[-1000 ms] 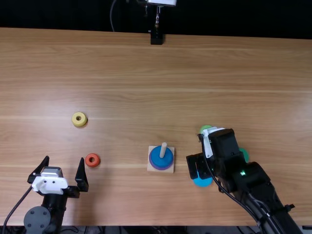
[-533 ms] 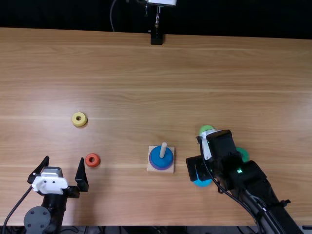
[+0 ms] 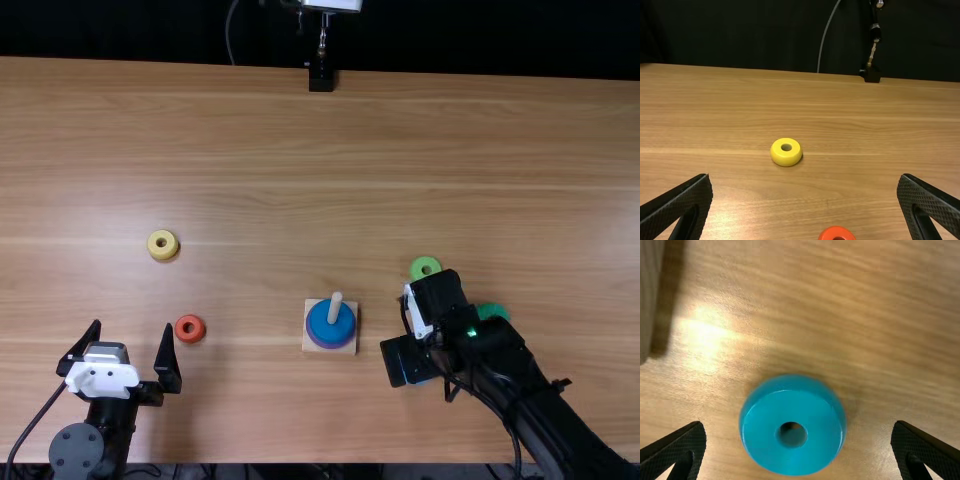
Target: Build the Hanoi tower: stack the rings onto the peg from bottom to top in this color order: purple, dark blue, light blue, dark green, light green, yellow, orange.
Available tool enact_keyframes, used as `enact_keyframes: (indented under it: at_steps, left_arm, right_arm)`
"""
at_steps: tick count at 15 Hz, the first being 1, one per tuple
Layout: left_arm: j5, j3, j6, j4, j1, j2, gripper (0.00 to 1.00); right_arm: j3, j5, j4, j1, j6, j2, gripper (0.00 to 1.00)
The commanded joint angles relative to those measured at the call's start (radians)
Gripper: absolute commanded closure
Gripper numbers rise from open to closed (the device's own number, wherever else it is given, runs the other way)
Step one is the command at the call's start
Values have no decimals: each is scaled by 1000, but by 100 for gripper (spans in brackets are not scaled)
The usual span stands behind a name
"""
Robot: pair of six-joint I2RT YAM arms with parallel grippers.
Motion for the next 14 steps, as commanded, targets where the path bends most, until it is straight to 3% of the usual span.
enact_keyframes:
  at_steps: [1, 14]
  left_arm:
    - [12, -47, 4, -21, 11, -12, 0]
    - [12, -47, 4, -21, 11, -12, 0]
  right_arm:
    - [-7, 1, 0, 7, 6, 7, 0]
    - [1, 7, -2, 53, 10, 105, 0]
